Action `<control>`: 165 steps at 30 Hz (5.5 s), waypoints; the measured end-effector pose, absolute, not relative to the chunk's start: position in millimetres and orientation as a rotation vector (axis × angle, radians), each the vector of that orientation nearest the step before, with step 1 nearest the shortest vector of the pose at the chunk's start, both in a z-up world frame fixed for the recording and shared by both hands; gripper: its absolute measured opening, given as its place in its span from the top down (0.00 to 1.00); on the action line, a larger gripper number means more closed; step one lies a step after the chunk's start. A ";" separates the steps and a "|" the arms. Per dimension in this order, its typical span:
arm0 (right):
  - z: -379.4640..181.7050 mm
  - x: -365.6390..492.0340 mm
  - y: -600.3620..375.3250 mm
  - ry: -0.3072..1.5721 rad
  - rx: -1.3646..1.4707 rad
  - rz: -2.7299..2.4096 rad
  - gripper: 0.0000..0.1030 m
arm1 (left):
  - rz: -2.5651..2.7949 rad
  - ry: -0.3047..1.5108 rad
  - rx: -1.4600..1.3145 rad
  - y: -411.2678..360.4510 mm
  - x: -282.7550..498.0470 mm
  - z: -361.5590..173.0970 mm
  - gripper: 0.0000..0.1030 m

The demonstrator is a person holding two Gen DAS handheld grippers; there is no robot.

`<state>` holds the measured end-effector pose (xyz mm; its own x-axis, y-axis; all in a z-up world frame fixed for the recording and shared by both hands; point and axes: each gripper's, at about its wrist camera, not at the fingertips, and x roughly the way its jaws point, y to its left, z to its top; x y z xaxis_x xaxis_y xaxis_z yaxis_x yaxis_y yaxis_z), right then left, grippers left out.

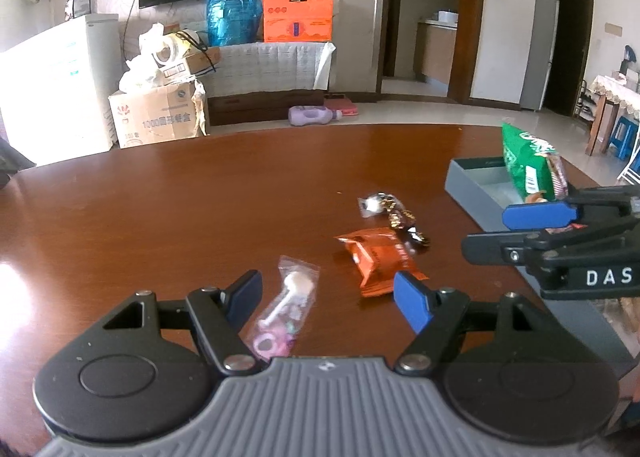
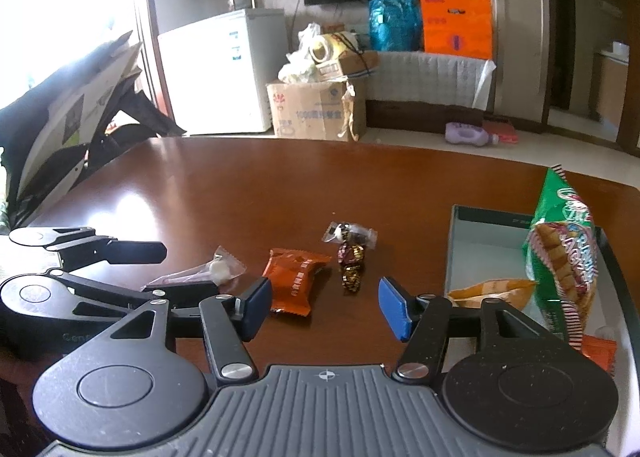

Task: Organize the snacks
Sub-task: 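Move left gripper to pink lollipop packet while right gripper approaches orange cake packet, then close left gripper on lollipop packet while right gripper closes on orange packet, then lift the lollipop packet and orange packet and carry them over the grey box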

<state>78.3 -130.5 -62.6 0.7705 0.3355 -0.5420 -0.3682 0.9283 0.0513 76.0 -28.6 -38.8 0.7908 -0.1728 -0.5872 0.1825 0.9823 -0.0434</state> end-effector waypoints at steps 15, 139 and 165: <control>-72.8 93.3 -108.2 0.616 -0.032 0.378 0.39 | -0.202 0.686 0.066 -12.7 94.3 -56.2 0.29; -41.8 74.8 -144.3 0.511 0.017 0.297 0.60 | -0.341 0.599 0.040 -87.1 118.7 -32.8 0.91; -29.2 55.5 -221.4 0.473 0.032 0.168 0.60 | -0.454 0.564 0.068 -174.1 115.3 -18.9 0.91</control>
